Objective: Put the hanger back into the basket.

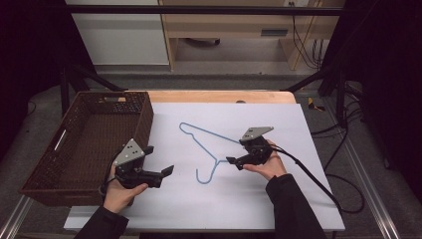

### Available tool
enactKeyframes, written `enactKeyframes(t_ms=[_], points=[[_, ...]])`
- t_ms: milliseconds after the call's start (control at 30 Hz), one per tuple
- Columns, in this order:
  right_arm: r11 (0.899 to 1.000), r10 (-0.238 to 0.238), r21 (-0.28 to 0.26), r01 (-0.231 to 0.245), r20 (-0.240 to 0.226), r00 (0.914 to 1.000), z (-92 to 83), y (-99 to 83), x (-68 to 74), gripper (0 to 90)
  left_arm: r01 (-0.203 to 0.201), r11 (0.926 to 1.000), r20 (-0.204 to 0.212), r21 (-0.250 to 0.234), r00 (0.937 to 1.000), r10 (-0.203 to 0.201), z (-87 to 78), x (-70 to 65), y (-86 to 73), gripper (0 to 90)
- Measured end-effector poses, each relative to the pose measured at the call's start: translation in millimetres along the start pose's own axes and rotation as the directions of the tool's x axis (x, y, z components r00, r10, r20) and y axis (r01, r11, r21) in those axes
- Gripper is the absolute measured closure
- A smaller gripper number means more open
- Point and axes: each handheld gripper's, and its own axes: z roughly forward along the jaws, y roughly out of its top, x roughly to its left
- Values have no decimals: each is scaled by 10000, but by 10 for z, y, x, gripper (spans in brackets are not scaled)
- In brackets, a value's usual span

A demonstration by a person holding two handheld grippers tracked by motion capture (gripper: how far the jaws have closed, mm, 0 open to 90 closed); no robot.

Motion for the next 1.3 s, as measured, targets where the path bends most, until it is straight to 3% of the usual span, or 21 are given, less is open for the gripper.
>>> enactKeyframes(t_ms=[300, 667, 1067, 1300], points=[[9976, -195, 654, 209, -220, 9996, 258, -47, -19, 240, -181, 9997, 151, 148, 9997, 179, 77, -77, -17, 54], [9874, -452, 1493, 532, -569, 9974, 494, -103, 1, 417, -351, 9989, 465, 317, 9984, 336, 145, -156, -47, 54], [9733, -806, 2067, 996, -982, 9919, 601, -139, -9, 567, -422, 9969, 674, 667, 9970, 377, 234, -212, -94, 54], [9660, -1020, 2250, 1274, -1211, 9874, 592, -119, -9, 714, -470, 9961, 758, 752, 9963, 413, 258, -224, -109, 54]])
